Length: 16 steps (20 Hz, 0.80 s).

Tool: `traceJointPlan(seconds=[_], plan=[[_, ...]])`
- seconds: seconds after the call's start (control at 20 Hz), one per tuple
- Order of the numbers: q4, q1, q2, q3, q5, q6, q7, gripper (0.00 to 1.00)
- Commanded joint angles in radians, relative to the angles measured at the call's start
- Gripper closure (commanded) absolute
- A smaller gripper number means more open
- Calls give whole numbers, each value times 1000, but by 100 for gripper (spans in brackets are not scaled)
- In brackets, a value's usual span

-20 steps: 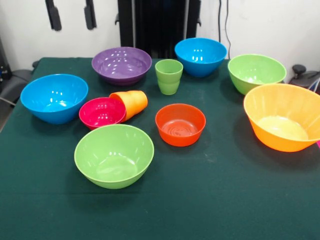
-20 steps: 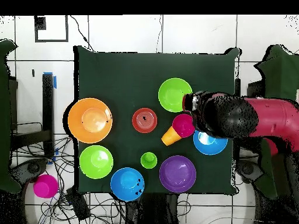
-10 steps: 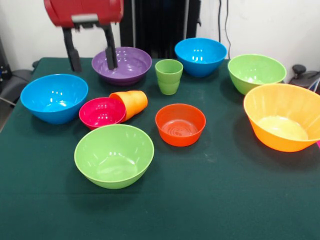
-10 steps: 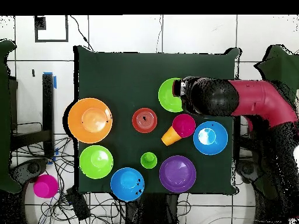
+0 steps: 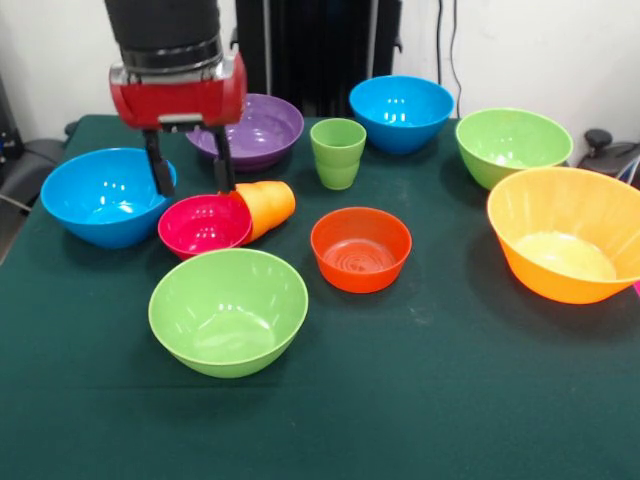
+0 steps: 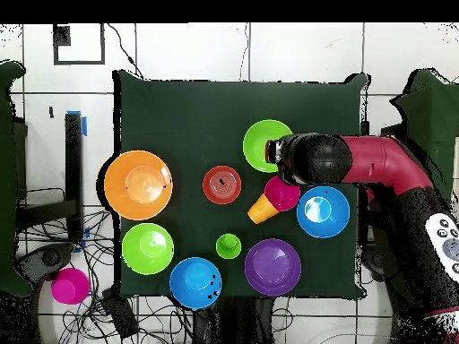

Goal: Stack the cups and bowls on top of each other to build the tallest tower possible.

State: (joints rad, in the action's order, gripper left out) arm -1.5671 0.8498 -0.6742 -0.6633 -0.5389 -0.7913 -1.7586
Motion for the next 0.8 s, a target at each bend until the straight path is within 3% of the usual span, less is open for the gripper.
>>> traceJointPlan(seconds=[0.05,0.8], plan=[[78,-33,99,128,-89,-25,3,0],[41,-59,135,169,-71,117,-82,0]])
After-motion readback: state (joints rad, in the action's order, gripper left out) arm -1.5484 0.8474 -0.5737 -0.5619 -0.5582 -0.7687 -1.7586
